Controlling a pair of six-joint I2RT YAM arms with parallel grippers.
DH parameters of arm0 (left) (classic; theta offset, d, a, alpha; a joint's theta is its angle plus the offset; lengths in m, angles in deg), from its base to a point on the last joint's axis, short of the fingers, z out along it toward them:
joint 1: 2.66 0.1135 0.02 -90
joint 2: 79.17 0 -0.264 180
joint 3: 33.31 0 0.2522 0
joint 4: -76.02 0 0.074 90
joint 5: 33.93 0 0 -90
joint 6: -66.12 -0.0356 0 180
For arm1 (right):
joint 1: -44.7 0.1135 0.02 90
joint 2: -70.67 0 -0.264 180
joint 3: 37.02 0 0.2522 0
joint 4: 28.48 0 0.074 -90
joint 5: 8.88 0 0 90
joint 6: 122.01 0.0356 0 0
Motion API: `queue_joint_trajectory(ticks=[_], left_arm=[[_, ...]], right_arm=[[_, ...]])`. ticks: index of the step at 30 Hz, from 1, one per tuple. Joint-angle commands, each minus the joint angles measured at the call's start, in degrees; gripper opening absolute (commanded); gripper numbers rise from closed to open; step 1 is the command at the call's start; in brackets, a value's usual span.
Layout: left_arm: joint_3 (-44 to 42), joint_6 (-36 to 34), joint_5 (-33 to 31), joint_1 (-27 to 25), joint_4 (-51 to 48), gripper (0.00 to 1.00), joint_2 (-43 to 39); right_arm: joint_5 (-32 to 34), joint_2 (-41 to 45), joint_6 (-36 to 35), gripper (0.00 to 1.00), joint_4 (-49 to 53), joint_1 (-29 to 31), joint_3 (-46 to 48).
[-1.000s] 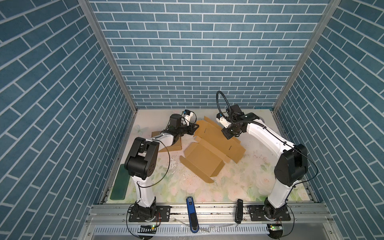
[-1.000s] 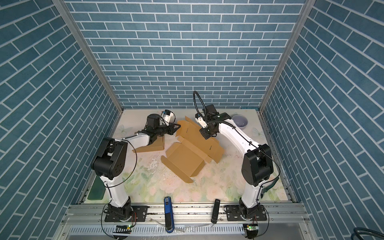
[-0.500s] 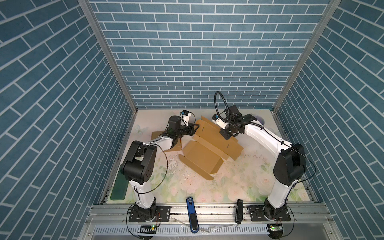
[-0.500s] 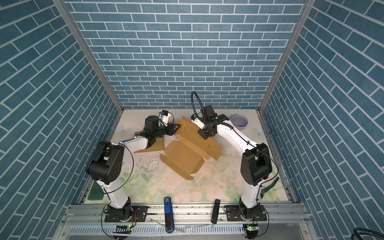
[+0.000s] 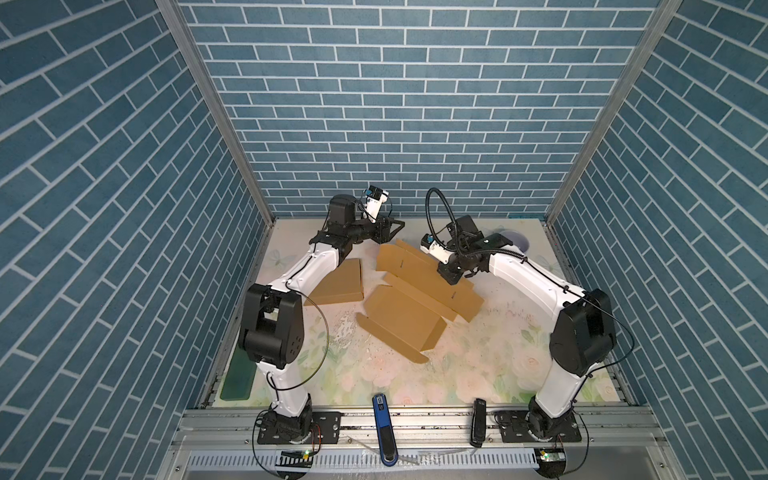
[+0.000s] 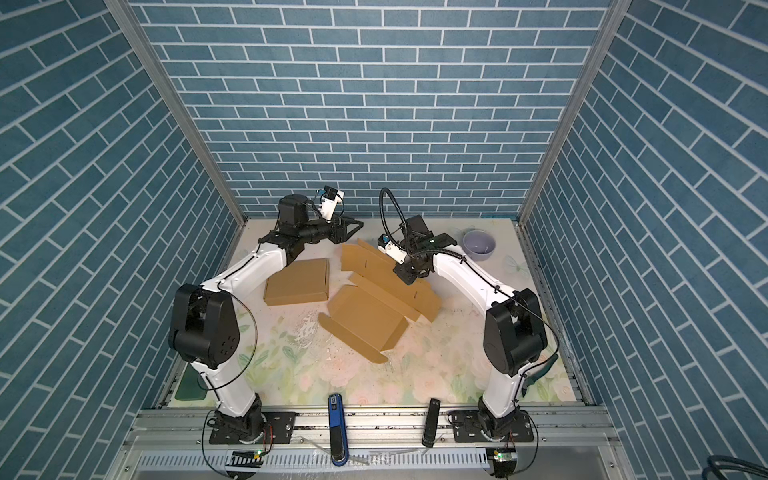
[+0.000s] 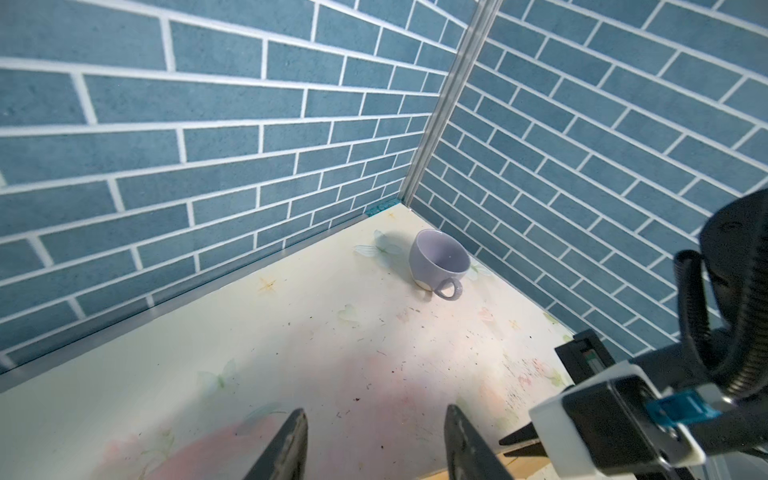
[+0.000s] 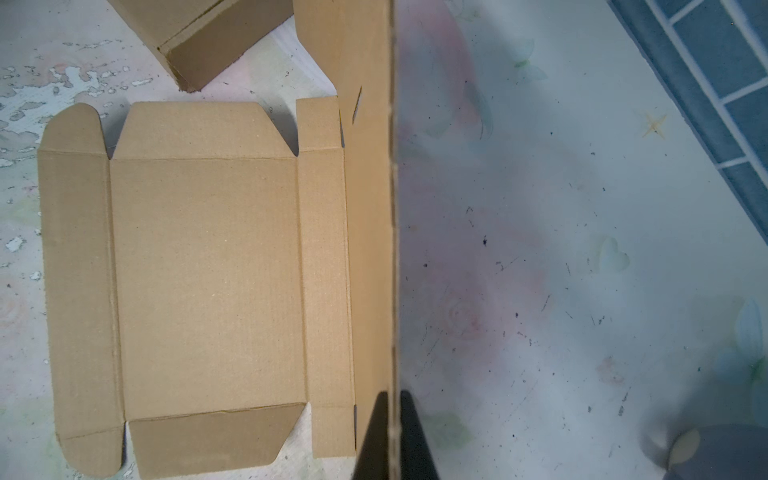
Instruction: Fold the paper box
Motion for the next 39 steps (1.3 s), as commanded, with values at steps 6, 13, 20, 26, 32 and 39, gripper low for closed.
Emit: queue_joint_trajectory(ticks=[6,13,20,26,32,39], left_arm=[[0.0,-5.4,5.6,0.0,-8.7,0.55,2.5],[-0.5,-6.0,6.2,-1.0,-9.4,0.56,3.6],[-3.1,-3.7,5.3,-2.8,-6.6,0.53,3.6],[-8.5,0.5,4.6,-2.8,-1.0,0.51,1.6],[-11.6,4.7,5.1,-3.9,4.1,0.51,1.0],[-15.9,12.9,2.4,-7.1,15.8,0.48,0.7]], right_arm=[[-1.6,1.4,-2.4,0.0,1.2,0.2,1.1],[-1.7,0.9,-2.4,0.0,1.5,0.2,0.4],[-1.2,-0.2,-2.0,0.0,2.3,-0.1,-0.6],[-1.0,-0.8,-1.4,0.0,2.3,-0.4,-1.1],[-0.9,-1.8,-0.4,0.0,2.3,-0.5,-1.9],[-1.0,-2.7,0.1,0.0,2.2,-0.5,-2.2]])
